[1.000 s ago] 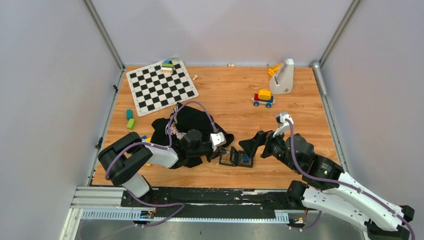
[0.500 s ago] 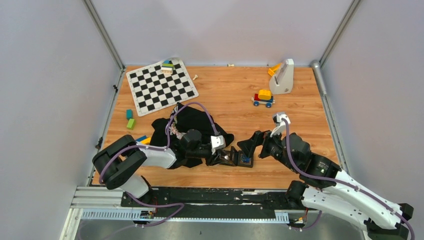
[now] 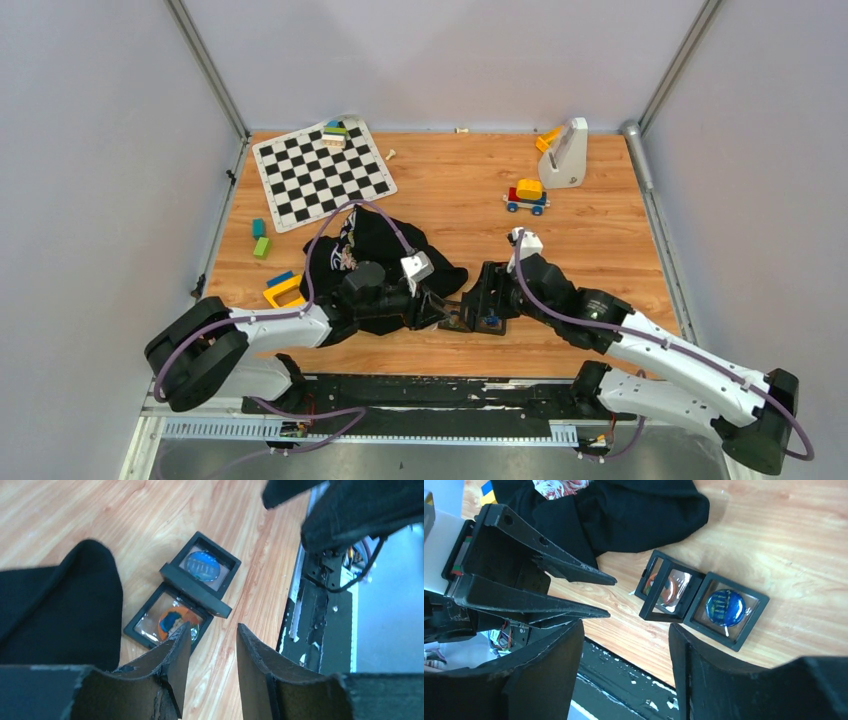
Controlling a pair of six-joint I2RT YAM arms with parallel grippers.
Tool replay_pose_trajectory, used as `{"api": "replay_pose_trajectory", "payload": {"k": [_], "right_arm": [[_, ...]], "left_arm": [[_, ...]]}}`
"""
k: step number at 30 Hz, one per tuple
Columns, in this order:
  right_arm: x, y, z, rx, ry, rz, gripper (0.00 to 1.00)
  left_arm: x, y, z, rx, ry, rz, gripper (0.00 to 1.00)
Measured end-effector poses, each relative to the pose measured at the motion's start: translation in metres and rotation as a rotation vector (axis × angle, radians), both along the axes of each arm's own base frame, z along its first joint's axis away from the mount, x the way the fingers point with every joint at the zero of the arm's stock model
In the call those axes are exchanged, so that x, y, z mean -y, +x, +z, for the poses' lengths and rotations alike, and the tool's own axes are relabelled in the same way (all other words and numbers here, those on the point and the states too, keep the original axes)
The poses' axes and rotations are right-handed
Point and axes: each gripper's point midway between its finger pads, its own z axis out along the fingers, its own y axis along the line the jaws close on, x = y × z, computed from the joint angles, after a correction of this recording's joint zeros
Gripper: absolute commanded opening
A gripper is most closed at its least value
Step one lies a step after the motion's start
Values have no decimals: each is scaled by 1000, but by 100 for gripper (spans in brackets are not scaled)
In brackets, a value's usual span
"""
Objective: Remove the brooch from the garment
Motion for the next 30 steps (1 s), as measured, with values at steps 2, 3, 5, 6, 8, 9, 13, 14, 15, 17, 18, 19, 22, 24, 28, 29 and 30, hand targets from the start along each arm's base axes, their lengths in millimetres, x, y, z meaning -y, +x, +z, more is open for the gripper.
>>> {"api": "replay_pose_trajectory", "payload": {"k": [2, 3, 5, 6, 8, 9, 13, 14, 15, 17, 18, 19, 22, 24, 28, 29, 30], "right_arm": [[-3, -1, -8, -40, -4, -8, 57], [-5, -2, -11, -57, -6, -12, 54], [-8, -2, -18, -87, -12, -21, 47], [-10, -1, -23, -105, -17, -28, 44], [-12, -1, -30, -129, -28, -36, 39], [-13, 0, -33, -140, -33, -42, 37], [-18, 3, -47, -178, -50, -70, 33], [-19, 4, -49, -186, -52, -76, 31], [-20, 5, -52, -192, -56, -82, 31], [-22, 6, -57, -204, -60, -90, 27], [-23, 7, -59, -209, -63, -93, 26], [-23, 7, -60, -211, -65, -94, 26], [-24, 9, -65, -221, -72, -103, 22], [-25, 10, -69, -228, -80, -108, 21], [-24, 12, -76, -236, -95, -118, 19], [-24, 12, -78, -238, -99, -120, 17], [-24, 12, -79, -241, -104, -120, 13]], "left_arm": [[-3, 2, -4, -82, 5, 62, 51], [-5, 3, -6, -117, 8, 93, 51], [-10, 5, -16, -218, 24, 172, 52], [-13, 6, -20, -262, 33, 207, 52], [-17, 7, -29, -346, 58, 276, 50], [-19, 8, -33, -379, 71, 305, 48], [-25, 14, -48, -498, 128, 408, 42], [-27, 16, -52, -524, 139, 431, 41], [-29, 17, -56, -543, 149, 448, 39], [-34, 18, -66, -585, 175, 478, 35], [-35, 17, -72, -603, 189, 486, 34], [-36, 17, -75, -611, 196, 490, 33], [-36, 15, -88, -660, 221, 490, 25], [-31, 15, -88, -672, 215, 476, 19], [-24, 14, -91, -699, 214, 448, 10], [-23, 14, -91, -703, 213, 443, 7], [-22, 14, -92, -707, 213, 439, 6]]}}
